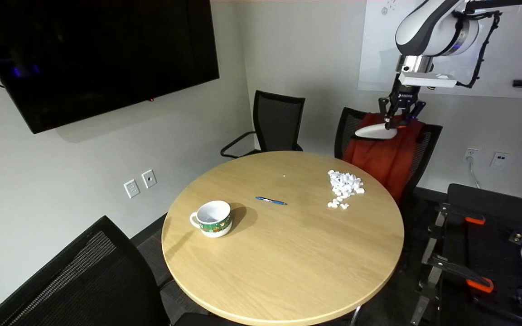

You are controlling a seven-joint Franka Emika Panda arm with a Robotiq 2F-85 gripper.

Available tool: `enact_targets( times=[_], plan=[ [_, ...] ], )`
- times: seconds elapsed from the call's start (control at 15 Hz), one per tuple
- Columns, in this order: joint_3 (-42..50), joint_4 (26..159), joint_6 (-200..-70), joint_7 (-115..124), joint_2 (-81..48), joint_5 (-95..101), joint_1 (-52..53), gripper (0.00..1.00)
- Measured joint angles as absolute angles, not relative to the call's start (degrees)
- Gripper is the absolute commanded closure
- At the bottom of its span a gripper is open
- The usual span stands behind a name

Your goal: Sweep the white objects to the left

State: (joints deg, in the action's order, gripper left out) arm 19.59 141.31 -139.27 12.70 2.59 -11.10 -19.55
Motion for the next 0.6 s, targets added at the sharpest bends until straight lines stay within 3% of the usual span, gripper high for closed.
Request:
enact_targets(
  times=[0.53,0.6],
  plan=[
    [18.68,128.62,-139.24,12.43,-10.97,-13.17,-19.70,0.88],
    [18.24,127.12,-139.25,12.14,-13.11,-14.13,-19.70,0.63]
  ],
)
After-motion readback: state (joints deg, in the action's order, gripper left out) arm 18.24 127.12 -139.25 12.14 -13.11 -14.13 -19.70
